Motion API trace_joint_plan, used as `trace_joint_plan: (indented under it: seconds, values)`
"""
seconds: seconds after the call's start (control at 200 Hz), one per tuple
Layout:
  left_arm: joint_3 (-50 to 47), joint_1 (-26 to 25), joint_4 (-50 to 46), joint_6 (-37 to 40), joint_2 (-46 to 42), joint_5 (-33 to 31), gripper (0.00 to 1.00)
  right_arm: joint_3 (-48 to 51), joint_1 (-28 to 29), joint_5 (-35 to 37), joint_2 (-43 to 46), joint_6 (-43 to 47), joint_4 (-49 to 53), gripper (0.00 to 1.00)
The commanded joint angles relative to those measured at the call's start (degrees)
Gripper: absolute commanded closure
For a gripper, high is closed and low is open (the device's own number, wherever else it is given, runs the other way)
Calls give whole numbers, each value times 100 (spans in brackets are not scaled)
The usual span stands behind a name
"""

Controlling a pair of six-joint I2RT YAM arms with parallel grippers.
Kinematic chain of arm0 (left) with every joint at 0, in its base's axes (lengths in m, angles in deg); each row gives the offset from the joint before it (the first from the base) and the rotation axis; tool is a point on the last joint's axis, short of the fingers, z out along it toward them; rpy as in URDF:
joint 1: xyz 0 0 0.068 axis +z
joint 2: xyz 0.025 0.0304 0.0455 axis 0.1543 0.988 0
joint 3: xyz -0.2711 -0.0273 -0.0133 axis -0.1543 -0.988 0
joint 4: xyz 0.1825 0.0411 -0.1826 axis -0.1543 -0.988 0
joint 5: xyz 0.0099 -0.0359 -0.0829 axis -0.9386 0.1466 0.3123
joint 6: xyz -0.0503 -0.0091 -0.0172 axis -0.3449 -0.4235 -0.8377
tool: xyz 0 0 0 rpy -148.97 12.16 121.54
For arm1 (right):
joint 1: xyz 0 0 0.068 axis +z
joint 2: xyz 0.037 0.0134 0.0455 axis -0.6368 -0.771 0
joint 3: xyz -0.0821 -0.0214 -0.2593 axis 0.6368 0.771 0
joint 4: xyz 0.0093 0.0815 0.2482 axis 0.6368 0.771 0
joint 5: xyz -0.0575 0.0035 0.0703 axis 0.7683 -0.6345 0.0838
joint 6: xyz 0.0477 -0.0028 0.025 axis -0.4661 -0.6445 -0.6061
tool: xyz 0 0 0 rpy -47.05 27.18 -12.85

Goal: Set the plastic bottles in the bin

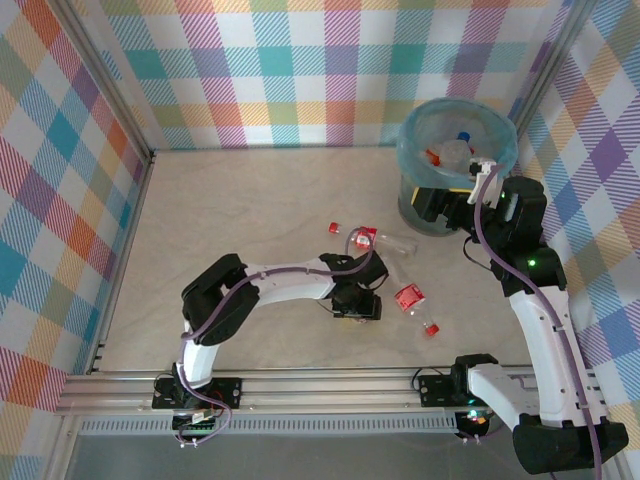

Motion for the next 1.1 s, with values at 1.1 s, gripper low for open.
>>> trace_joint_plan:
  seconds: [1.1]
  values:
    - [-1392, 57, 1547, 3376, -5172, -1664, 54, -320, 89, -2445, -5, -1223, -1768, 9]
